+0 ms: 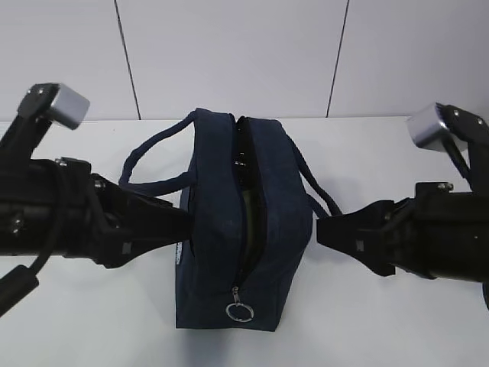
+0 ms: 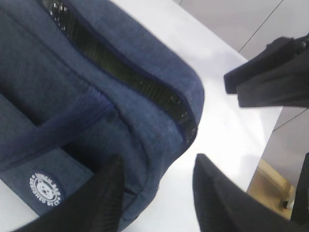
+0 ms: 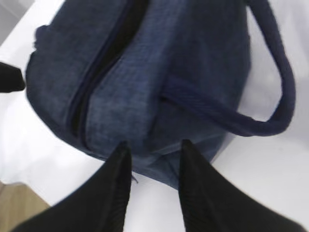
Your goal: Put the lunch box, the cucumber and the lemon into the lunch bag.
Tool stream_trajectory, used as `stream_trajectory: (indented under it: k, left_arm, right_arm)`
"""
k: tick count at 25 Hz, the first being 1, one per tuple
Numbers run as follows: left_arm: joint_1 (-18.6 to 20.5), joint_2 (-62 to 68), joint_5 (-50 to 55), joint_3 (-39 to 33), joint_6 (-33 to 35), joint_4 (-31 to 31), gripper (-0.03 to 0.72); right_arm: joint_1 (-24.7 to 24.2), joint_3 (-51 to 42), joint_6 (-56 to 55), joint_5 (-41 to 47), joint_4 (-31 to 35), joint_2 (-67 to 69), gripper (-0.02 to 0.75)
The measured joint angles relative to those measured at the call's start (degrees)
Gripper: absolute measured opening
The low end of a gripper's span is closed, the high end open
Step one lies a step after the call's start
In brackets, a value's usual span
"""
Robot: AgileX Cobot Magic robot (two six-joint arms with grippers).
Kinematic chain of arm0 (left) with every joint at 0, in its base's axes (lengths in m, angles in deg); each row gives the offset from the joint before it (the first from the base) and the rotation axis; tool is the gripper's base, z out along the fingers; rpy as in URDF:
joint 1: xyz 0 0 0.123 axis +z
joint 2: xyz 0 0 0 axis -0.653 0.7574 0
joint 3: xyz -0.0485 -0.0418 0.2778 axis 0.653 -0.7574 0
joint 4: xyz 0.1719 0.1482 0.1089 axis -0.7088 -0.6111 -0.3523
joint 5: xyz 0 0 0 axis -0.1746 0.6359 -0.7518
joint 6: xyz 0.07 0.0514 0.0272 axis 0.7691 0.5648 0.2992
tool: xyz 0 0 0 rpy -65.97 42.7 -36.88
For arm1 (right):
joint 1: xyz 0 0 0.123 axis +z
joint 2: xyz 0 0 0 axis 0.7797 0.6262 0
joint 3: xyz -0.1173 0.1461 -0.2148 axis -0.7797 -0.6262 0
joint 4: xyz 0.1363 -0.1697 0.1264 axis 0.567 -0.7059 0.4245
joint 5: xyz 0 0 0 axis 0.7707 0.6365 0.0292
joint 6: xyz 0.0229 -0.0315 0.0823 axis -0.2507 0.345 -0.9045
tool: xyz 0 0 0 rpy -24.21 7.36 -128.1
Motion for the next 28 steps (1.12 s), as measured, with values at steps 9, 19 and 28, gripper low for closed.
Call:
stream_trajectory:
  k: [9,19,28]
  left_arm:
    - [0.0,3.31,1.76,0.0,6.83,7.5,0.339]
    - [0.0,4.36,3.02,0.0,8.0,7.87,0.339]
    - [0.0,5.76,2.38,0.0,8.0,7.87,0.34]
  right_arm:
    - [0.0,-0.37,4.66,-3.19,4.64,5.32,0.243]
    - [0.0,0.09,8.95,-2.8,8.0,9.58,0.242]
    - [0.0,1.34,10.36,-2.8,8.0,9.58,0.242]
